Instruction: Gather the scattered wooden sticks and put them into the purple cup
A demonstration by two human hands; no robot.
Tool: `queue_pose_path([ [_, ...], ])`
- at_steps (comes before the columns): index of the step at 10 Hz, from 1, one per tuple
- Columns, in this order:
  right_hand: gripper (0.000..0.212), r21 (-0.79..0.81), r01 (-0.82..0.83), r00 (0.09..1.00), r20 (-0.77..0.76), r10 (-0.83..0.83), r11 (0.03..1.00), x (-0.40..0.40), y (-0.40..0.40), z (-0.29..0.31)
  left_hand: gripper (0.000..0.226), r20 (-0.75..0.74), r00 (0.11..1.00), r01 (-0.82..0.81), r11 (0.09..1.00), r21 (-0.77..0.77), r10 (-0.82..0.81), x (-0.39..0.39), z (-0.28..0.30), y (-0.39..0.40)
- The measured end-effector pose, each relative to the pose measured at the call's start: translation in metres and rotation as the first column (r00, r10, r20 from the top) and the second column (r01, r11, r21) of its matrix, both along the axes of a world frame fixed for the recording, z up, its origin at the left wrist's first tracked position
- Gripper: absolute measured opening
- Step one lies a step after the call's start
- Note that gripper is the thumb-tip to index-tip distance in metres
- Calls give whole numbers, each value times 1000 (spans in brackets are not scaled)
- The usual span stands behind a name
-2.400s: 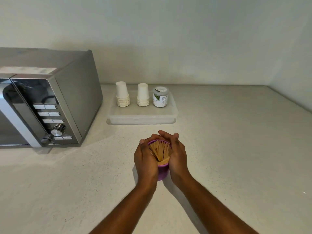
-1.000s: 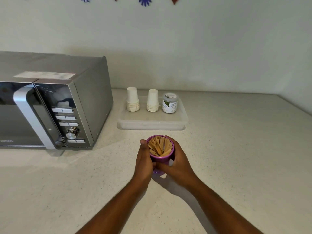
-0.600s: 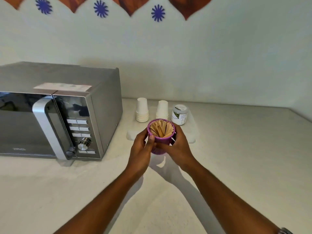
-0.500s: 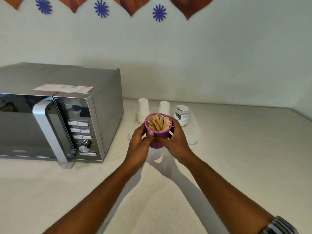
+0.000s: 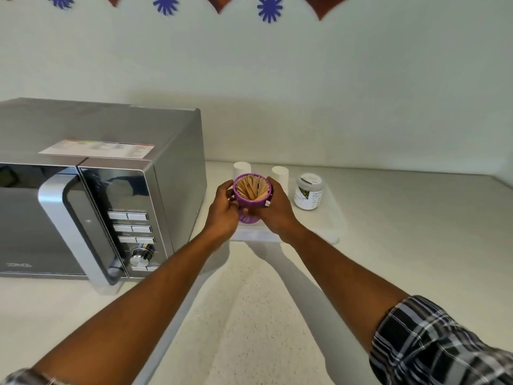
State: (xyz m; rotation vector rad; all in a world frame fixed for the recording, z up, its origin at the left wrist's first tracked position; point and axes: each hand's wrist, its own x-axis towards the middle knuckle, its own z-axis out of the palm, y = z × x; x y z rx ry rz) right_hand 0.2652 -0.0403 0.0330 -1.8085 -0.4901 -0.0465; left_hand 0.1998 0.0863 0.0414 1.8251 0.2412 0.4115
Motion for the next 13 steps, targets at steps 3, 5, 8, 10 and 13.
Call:
queue_pose_path([
  [3, 67, -187, -13, 999, -36, 7, 982, 33, 14, -17, 53, -151, 988, 44, 978, 202, -14, 28, -11, 12],
  [5, 67, -244, -12, 997, -72, -5, 970, 40, 15, -28, 51, -194, 981, 69, 966, 250, -20, 34, -20, 14],
  [8, 68, -239, -32, 995, -97, 9, 970, 41, 13, -31, 65, -237, 971, 67, 943, 325, 12, 40, -26, 11],
  [10, 71, -266, -27, 992, -128, -7, 964, 34, 7, -22, 68, -238, 971, 53, 940, 338, 31, 38, -24, 8],
  [13, 58, -198, 61, 993, -85, -79, 978, -9, -31, -2, 62, -138, 990, 99, 868, 486, -36, 12, -17, -5],
])
